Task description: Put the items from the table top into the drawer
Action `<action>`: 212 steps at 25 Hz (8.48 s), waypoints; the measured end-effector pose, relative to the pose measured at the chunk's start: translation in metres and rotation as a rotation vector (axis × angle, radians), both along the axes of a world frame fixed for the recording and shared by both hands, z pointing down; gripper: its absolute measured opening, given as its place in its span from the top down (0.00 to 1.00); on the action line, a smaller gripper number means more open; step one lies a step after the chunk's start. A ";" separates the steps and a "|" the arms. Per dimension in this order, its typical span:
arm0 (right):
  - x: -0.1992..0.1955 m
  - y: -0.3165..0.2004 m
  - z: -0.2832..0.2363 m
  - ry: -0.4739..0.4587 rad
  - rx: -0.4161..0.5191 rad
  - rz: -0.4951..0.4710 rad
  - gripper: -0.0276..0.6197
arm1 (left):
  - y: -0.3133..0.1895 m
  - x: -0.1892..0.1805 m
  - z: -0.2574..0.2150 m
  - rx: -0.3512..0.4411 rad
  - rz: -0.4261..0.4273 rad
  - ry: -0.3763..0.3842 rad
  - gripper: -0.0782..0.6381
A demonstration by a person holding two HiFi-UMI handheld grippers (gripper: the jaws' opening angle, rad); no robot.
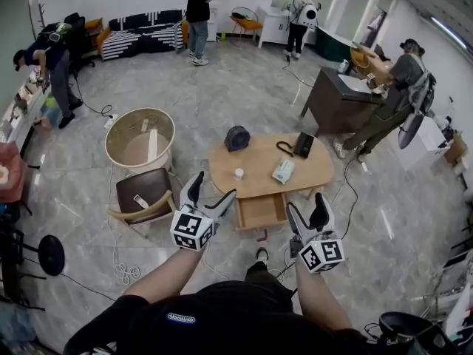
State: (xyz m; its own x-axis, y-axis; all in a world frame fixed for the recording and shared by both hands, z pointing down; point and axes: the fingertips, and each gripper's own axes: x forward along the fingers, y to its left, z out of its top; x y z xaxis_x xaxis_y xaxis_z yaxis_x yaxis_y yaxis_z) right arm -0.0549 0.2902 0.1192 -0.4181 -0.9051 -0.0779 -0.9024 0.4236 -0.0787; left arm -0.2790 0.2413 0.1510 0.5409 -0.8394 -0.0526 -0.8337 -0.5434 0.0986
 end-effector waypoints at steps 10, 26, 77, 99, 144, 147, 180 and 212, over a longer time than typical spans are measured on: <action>0.011 -0.089 0.014 -0.084 0.018 -0.072 0.32 | -0.069 0.022 -0.004 0.028 -0.050 -0.032 0.31; 0.095 -0.231 0.058 -0.069 0.017 -0.105 0.33 | -0.214 0.086 0.041 0.074 -0.141 -0.012 0.31; 0.092 -0.329 0.410 -0.029 -0.165 -0.151 0.34 | -0.363 0.120 0.603 -0.378 0.021 -0.316 0.32; 0.102 -0.307 0.430 -0.053 -0.179 -0.120 0.34 | -0.383 0.131 0.634 -0.402 0.031 -0.375 0.49; 0.172 -0.278 0.485 -0.058 -0.213 0.033 0.37 | -0.185 0.264 0.673 -0.392 0.481 -0.407 0.49; 0.175 -0.275 0.493 -0.060 -0.223 0.031 0.37 | -0.187 0.261 0.684 -0.402 0.479 -0.435 0.49; 0.202 -0.255 0.526 -0.138 -0.253 0.042 0.37 | -0.210 0.280 0.747 -0.541 0.356 -0.607 0.49; 0.188 -0.250 0.516 -0.149 -0.262 0.076 0.37 | -0.181 0.265 0.710 -0.723 0.344 -0.434 0.41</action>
State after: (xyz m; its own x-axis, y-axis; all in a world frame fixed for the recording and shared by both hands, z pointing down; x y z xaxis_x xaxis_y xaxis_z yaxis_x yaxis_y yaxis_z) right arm 0.1328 0.0400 0.6349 -0.3502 -0.9306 0.1066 -0.9009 0.3035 -0.3103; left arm -0.0139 0.0605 0.8614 0.6173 -0.3773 0.6903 -0.6803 -0.6967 0.2275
